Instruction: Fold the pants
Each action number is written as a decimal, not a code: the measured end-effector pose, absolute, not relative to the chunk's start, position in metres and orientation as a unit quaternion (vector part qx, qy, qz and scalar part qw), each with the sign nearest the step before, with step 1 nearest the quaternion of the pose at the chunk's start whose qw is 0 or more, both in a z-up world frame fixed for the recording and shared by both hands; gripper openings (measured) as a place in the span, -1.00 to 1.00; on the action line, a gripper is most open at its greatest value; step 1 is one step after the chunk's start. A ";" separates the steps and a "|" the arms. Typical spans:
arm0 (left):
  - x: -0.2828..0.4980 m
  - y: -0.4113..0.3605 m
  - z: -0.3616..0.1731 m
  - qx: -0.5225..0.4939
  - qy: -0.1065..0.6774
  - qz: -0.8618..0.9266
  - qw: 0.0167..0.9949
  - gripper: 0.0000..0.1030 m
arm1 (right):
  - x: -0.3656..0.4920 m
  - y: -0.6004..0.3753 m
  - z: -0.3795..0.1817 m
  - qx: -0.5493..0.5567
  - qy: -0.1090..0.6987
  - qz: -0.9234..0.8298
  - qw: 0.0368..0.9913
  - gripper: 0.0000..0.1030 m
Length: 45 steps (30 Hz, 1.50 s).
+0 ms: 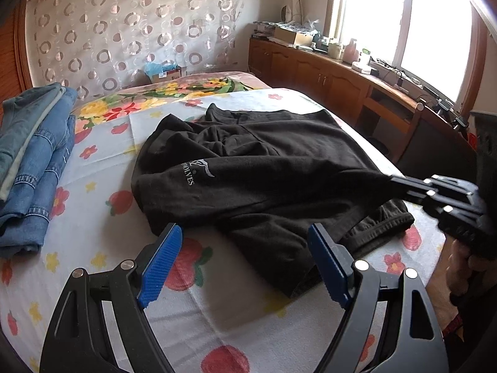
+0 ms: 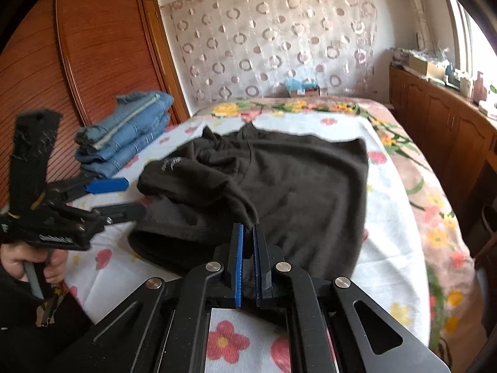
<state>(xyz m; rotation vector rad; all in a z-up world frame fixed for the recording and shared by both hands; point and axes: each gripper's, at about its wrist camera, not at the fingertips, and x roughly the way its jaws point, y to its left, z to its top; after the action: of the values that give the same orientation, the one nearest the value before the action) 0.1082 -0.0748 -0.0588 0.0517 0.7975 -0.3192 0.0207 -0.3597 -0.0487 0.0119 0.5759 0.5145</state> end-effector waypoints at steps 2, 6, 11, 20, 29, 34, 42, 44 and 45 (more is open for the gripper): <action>0.108 -0.076 -0.059 0.026 0.387 -0.157 0.908 0.63 | 0.015 -0.366 -0.043 0.005 0.272 0.250 0.929 -0.90; 0.108 -0.082 -0.060 0.033 0.389 -0.161 0.906 0.63 | 0.004 -0.377 -0.039 0.004 0.267 0.243 0.933 -0.90; 0.109 -0.090 -0.062 0.038 0.391 -0.166 0.904 0.63 | -0.009 -0.389 -0.042 0.005 0.270 0.230 0.935 -0.90; 0.111 -0.098 -0.069 0.042 0.398 -0.168 0.901 0.63 | -0.015 -0.397 -0.062 0.005 0.304 0.211 0.929 -0.90; 0.109 -0.090 -0.068 0.036 0.395 -0.158 0.904 0.63 | -0.009 -0.396 -0.063 0.011 0.323 0.206 0.924 -0.89; 0.108 -0.078 -0.062 0.029 0.386 -0.147 0.910 0.63 | -0.009 -0.396 -0.057 0.006 0.315 0.202 0.927 -0.76; 0.100 -0.050 -0.049 0.021 0.370 -0.131 0.919 0.63 | -0.009 -0.376 -0.046 -0.023 0.286 0.211 0.934 -0.29; 0.099 -0.044 -0.047 0.019 0.368 -0.127 0.921 0.63 | -0.005 -0.366 -0.043 -0.028 0.283 0.220 0.933 -0.28; 0.098 -0.041 -0.046 0.018 0.366 -0.125 0.922 0.63 | -0.002 -0.361 -0.042 -0.029 0.281 0.228 0.932 -0.28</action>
<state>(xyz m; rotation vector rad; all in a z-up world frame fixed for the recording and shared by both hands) 0.0979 -0.0410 -0.0456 0.0375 0.7522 -0.2572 -0.0016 -0.3606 -0.0418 -0.0590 0.5761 0.4667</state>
